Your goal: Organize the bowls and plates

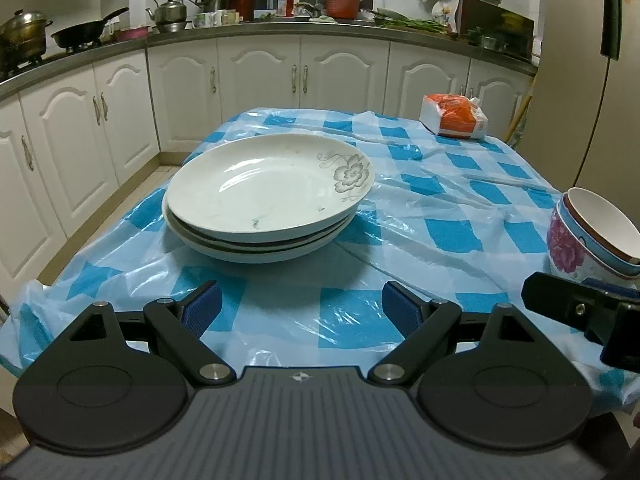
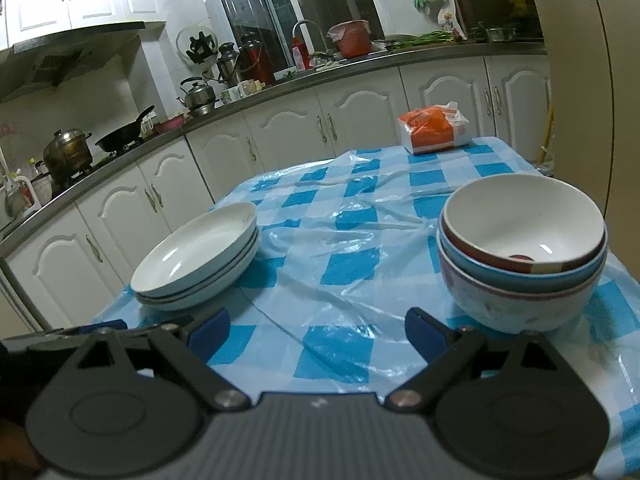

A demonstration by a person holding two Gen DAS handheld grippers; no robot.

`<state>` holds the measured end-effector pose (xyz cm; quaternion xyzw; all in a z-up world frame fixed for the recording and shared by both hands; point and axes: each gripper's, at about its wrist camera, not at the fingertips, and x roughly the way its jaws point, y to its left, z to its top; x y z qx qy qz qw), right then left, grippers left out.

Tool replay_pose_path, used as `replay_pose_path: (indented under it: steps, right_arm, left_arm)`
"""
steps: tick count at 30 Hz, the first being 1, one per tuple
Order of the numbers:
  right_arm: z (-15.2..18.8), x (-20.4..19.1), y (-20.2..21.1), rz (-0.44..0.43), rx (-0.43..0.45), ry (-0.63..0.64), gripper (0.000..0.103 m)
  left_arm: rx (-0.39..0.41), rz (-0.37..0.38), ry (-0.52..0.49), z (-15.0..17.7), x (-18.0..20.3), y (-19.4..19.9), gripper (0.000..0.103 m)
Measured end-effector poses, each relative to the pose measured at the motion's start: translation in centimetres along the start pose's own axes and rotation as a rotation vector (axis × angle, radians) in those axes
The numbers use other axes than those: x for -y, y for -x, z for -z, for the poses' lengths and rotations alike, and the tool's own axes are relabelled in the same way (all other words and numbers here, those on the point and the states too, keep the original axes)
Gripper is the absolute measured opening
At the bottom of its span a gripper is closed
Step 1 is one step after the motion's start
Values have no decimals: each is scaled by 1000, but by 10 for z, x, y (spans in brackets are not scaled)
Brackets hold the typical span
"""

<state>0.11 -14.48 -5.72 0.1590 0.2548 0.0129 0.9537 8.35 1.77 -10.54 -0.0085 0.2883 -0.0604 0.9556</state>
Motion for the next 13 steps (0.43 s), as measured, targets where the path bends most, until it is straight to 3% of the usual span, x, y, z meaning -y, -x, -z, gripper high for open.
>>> replay_pose_path:
  steps: [10,13]
  right_arm:
    - [-3,4,10,-20,30,-10,94]
    - [-8,5,15,-26,44,-14,95]
  left_arm:
    - [44,64,37,-8,-4,16,103]
    - [71,48,49,-17,-6,26,103]
